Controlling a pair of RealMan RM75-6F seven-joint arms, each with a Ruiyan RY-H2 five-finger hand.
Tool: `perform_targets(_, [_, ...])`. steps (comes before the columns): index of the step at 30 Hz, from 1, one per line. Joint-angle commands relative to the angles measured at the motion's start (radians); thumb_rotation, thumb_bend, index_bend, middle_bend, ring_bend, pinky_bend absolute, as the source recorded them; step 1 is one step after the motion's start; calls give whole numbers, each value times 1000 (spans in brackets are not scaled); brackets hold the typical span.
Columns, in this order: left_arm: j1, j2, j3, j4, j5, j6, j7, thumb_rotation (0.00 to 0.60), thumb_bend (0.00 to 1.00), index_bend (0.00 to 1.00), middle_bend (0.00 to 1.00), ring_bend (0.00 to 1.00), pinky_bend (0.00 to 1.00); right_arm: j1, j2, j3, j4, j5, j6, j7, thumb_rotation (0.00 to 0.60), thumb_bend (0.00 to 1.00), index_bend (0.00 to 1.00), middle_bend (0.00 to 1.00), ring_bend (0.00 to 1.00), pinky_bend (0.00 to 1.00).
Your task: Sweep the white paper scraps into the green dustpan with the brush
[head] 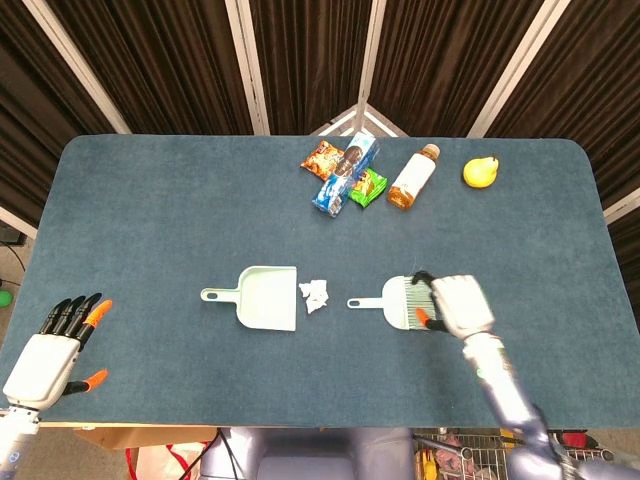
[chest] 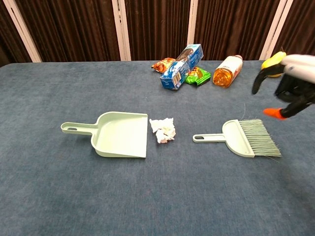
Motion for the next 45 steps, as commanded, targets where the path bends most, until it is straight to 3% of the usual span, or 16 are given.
perform_targets(1, [-1,-1,-2,1,-3,-1,-2,600,0,0,0,0,0,74,-111,14,41,94,-23,-114,600,332,395,933,978,887])
perform_targets(14, [-1,3,-3,9,-4,2,-12,600,0,0,0,0,0,169,-312,4,197,200,7,-232,600,332,421,933,978,887])
perform_targets(40, [-1,7,-4,12,-6,2,-25,600,0,0,0,0,0,187,-421,-25,379,267,17,-193,600,332,430,933,978,887])
perform_targets(45, [-3,6,-4,11,-8,-2,-24,600,0,0,0,0,0,190,-435,-23,405,276,9,-191,600,335,507,933,978,887])
